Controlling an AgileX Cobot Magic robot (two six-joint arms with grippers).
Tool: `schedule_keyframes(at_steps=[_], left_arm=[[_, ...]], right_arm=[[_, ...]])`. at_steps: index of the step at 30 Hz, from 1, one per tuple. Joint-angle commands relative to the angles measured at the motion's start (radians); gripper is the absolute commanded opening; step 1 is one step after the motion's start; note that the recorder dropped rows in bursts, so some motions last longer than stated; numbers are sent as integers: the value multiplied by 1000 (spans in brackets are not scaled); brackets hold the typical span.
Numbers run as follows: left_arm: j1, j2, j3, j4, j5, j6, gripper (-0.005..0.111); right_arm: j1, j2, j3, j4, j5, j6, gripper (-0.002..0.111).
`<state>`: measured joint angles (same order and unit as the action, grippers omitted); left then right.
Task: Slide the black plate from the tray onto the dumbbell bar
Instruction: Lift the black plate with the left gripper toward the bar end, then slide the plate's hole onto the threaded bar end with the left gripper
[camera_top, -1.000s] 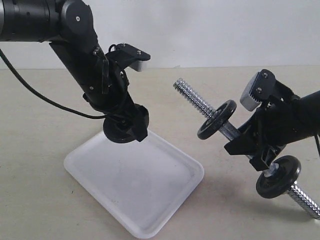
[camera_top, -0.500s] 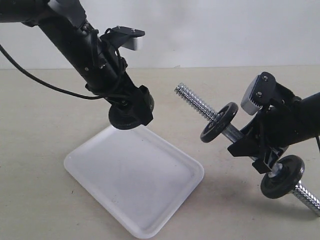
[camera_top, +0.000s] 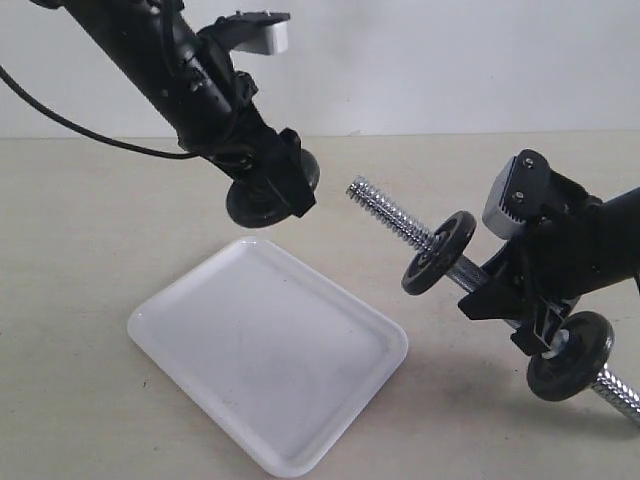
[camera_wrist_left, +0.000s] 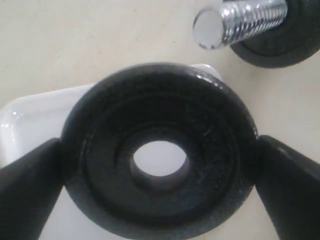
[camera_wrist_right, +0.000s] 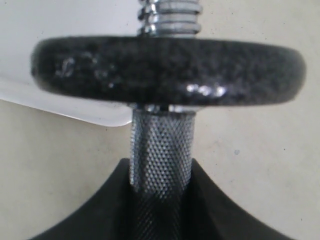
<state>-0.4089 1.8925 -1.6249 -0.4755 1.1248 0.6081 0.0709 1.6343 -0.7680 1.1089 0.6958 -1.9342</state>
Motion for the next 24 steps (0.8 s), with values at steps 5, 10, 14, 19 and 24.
schedule_keyframes(at_steps=[5, 10, 14, 19, 24], left_arm=[[127, -13, -35, -341, 96, 197, 4], [133, 70, -35, -547, 96, 298, 4], [137, 99, -35, -561, 96, 341, 4], [196, 102, -35, -582, 96, 364, 4], [200, 104, -35, -587, 96, 343, 4]], right_arm=[[-2, -47, -34, 93, 87, -18, 0], [-2, -47, -34, 106, 114, -30, 0], [-2, -47, -34, 106, 118, -30, 0], [-2, -47, -34, 114, 126, -34, 0], [-2, -47, -34, 130, 144, -47, 0]])
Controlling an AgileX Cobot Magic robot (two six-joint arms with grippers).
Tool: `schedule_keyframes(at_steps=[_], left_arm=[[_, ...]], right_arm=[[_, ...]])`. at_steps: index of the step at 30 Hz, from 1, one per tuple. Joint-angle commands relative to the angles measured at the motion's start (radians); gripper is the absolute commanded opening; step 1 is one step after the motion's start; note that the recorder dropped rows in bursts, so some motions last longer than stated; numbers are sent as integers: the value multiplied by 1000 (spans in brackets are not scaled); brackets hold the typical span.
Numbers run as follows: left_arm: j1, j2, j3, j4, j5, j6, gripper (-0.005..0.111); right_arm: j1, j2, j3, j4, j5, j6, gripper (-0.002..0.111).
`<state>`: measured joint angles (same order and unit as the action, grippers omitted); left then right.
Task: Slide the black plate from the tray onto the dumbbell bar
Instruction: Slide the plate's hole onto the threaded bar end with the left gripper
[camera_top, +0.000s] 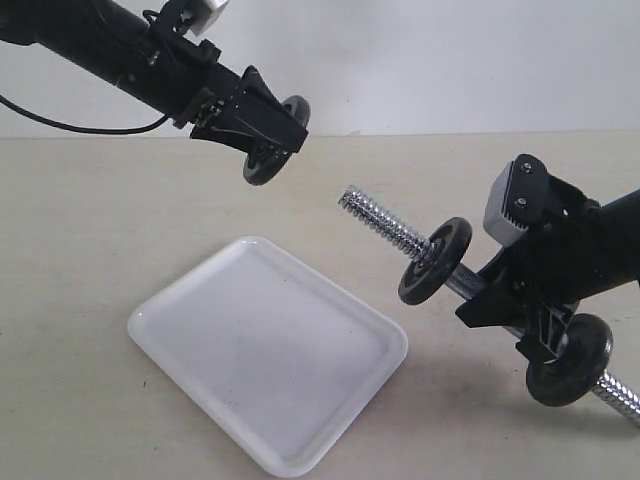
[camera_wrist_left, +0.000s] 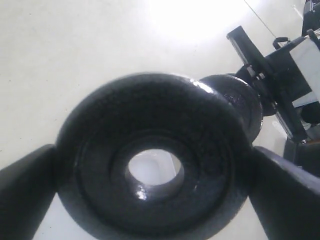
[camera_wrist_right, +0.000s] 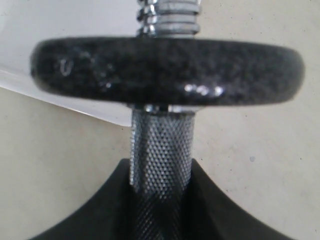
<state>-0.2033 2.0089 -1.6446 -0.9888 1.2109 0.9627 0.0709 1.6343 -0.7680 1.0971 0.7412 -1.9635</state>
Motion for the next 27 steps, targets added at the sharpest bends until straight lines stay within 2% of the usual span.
schedule_keyframes(at_steps=[1, 15, 27], left_arm=[[-6, -13, -16, -73, 10, -28, 4], [-71, -13, 90, -107, 10, -74, 4], [-72, -13, 90, -133, 10, -165, 4]], right_arm=[[-2, -47, -34, 153, 107, -28, 0], [-2, -47, -34, 177, 122, -70, 0], [-2, -47, -34, 180, 148, -70, 0]])
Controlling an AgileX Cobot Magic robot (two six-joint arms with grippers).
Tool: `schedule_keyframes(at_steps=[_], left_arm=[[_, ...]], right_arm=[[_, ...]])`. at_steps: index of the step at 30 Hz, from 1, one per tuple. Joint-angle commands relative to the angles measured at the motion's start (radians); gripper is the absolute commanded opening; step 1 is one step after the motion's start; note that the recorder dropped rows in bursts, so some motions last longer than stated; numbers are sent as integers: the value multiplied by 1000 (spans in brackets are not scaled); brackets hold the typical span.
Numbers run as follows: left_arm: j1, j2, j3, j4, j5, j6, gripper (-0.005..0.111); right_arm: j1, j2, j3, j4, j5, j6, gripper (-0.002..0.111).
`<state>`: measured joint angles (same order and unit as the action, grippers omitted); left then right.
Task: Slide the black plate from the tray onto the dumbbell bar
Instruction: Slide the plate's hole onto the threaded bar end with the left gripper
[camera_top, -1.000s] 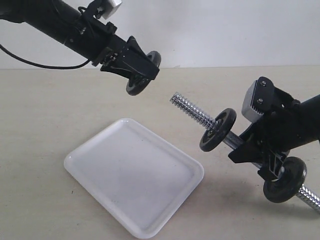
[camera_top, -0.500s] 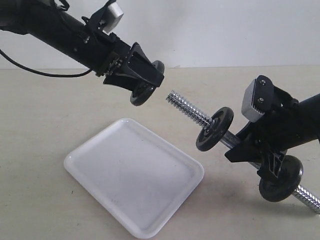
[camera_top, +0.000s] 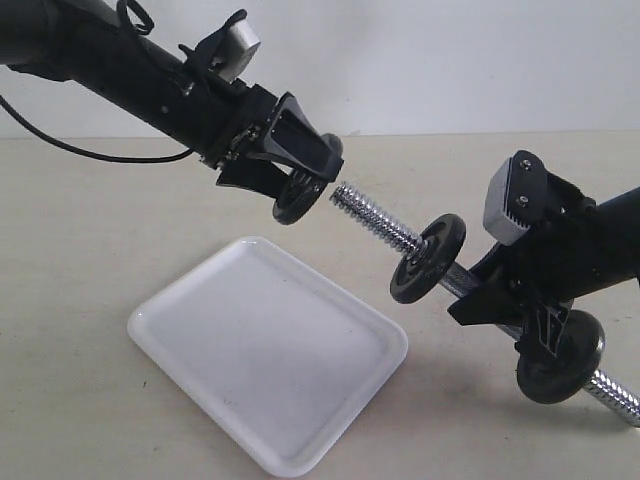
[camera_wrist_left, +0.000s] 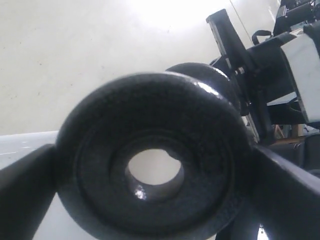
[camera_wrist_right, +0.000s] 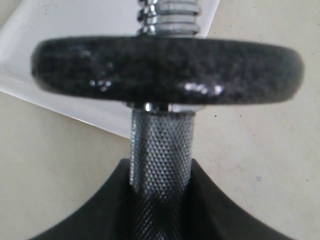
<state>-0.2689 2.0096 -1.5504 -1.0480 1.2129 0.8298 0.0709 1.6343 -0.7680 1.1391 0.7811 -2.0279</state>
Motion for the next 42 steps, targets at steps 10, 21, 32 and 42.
schedule_keyframes(at_steps=[10, 21, 32, 42], left_arm=[[-6, -13, -4, -75, 8, -99, 4], [-6, -17, -4, -80, 8, -160, 4], [-7, -43, -4, -80, 8, -216, 4], [-44, -58, -3, -79, 8, -231, 4]], right_arm=[[-2, -47, -34, 164, 159, -39, 0], [-2, -47, -34, 174, 161, -77, 0], [-2, -47, -34, 186, 161, -94, 0], [-2, -47, -34, 194, 139, -99, 0]])
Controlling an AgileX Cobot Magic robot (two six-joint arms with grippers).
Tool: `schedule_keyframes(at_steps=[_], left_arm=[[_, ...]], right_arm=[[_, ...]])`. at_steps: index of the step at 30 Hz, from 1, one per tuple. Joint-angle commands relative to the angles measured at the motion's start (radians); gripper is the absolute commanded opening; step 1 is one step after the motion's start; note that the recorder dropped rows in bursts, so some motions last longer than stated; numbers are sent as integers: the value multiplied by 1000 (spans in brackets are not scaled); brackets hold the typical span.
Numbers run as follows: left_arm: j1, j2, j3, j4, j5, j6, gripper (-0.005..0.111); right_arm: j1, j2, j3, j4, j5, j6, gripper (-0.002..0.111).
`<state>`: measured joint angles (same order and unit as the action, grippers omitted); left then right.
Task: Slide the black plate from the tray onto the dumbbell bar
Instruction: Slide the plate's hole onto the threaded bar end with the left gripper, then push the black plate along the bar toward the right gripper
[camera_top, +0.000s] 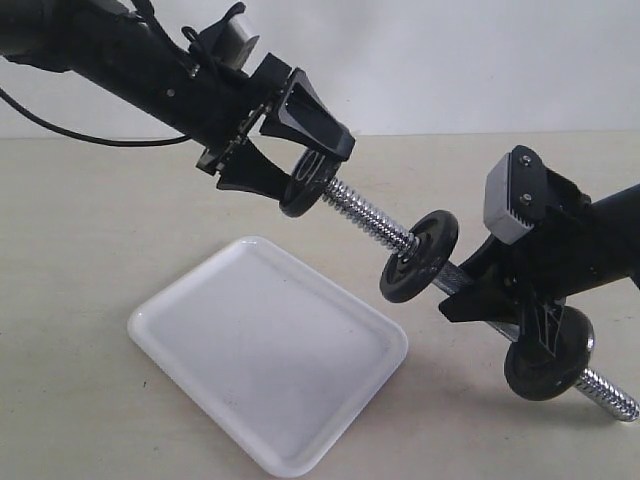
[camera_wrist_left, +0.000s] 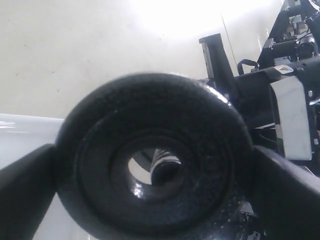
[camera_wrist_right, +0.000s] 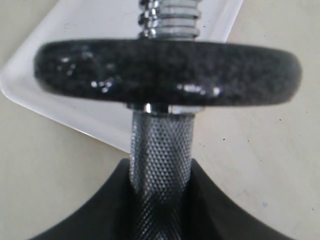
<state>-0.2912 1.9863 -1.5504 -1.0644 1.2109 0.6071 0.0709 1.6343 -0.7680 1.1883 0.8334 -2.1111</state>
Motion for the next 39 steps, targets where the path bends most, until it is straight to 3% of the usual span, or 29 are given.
schedule_keyframes(at_steps=[1, 30, 39], left_arm=[[-24, -37, -3, -52, 10, -8, 4], [-24, -37, 4, -61, 10, -16, 4], [-69, -37, 4, -60, 10, -8, 4]], right_arm=[[-2, -47, -34, 145, 87, -16, 0], [-2, -47, -34, 148, 89, -16, 0], [-2, -47, -34, 160, 116, -16, 0]])
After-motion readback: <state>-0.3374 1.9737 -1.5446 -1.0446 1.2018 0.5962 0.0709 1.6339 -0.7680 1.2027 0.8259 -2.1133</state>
